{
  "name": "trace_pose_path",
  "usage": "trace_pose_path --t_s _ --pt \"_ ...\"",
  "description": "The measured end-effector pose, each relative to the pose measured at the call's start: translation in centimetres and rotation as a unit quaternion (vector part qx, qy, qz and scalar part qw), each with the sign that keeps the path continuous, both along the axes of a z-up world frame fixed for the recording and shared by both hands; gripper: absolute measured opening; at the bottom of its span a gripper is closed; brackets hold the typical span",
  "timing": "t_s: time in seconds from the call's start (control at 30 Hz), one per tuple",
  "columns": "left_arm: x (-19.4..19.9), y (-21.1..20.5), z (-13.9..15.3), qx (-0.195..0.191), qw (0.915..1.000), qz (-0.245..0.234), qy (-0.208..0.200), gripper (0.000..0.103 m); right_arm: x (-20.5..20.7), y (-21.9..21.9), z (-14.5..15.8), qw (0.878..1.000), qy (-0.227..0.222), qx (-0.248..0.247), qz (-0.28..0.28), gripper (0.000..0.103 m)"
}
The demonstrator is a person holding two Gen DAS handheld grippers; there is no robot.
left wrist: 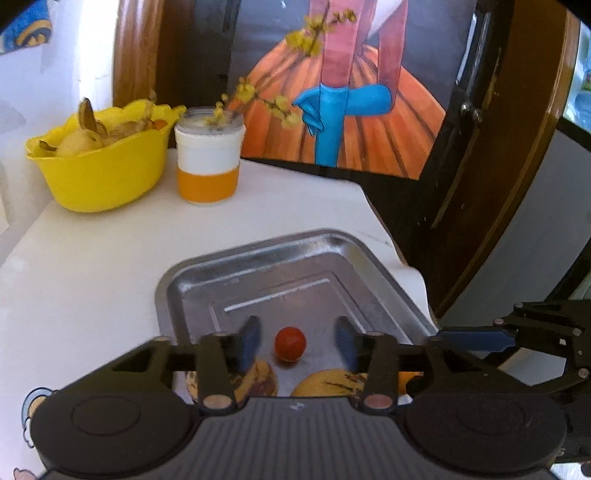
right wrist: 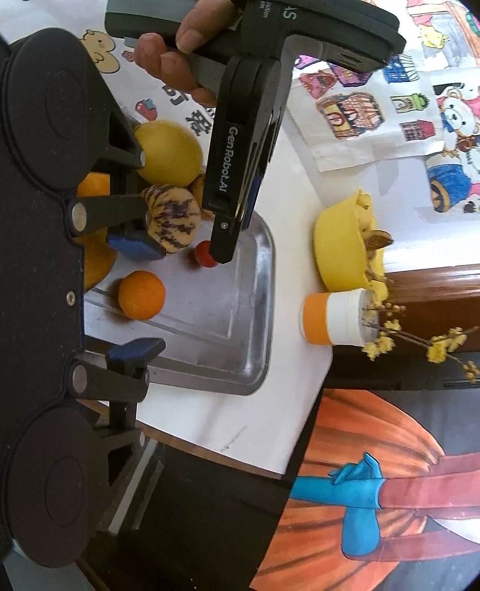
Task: Organize fruits
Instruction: 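Withdraw both grippers from the tray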
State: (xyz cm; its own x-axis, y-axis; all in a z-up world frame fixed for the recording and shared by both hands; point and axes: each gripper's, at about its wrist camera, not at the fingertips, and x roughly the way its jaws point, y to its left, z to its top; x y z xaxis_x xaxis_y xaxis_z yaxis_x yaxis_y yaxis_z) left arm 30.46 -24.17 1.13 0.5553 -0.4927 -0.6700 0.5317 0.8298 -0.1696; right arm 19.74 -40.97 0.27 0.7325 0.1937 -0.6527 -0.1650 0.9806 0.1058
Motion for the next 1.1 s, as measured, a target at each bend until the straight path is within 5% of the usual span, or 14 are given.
trace_pose_path --t_s 0.2,0.4,1.1 --pt "-2.0 1.3 2.4 -0.016 0.9986 0.034 -0.037 0.094 -2.0 0.6 1.9 0.999 -0.034 -0.009 -0.016 0.081" --pt "-4.6 3.1 4.8 -0.029 0.9948 0.063 -0.074 0.102 -4.7 1.3 4.1 0.997 -0.071 0.000 -0.030 0.100" --pt "-14.8 11.1 8.3 -0.066 0.9789 0.139 -0.135 0.103 -13.8 6.1 7.4 0.987 -0.156 0.000 -0.048 0.102"
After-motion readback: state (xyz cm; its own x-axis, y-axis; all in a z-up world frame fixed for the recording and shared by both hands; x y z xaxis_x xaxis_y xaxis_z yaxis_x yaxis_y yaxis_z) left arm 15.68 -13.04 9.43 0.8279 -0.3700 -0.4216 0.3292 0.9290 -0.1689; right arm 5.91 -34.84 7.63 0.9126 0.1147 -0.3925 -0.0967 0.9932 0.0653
